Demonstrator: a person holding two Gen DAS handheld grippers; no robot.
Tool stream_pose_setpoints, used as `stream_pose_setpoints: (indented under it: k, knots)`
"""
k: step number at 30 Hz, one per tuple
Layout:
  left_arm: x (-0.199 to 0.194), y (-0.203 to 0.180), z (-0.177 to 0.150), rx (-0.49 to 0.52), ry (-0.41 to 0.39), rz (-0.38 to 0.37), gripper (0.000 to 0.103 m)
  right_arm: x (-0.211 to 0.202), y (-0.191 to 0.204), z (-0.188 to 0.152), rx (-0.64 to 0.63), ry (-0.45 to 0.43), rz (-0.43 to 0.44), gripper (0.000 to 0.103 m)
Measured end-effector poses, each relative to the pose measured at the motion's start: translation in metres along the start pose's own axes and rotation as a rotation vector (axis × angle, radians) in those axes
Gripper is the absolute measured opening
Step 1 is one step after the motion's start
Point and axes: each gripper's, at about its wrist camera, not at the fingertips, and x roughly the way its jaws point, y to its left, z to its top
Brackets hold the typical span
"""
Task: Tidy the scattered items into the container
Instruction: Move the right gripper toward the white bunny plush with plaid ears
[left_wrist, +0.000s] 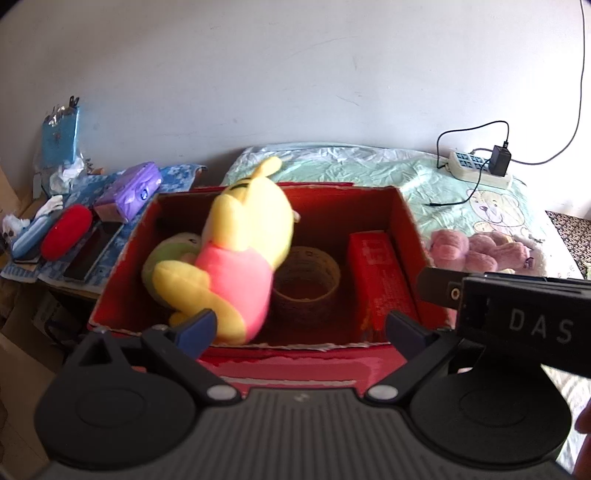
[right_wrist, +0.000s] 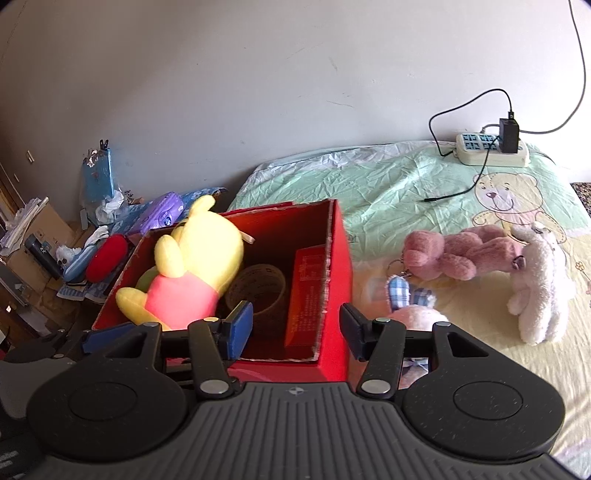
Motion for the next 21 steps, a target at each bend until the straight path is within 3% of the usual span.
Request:
stream_pose_setpoints:
  k: [5,9,15,21]
  knots:
    - [-0.019,-0.027,-0.008,0.037,-0.05,-0.052,0.098,-0.014,-0.034,0.001,0.043,-0.014,-0.026,0.059]
    - [-0.027,-0.056,-0.024,0.104,-0.08,-0.119,0.098,-0.016,-0.067,0.0,0.068,-0.012,-0.094,0.059]
    - [-0.018,-0.103,-0.047,0.244,-0.03,-0.224,0.098,-0.013,-0.11,-0.01,0.139,0.04,-0.153,0.059]
    - [0.001,-0.125,-0.055,0.275,0.045,-0.325,0.098,-0.002,-0.13,-0.016,0.19,0.115,-0.111,0.059]
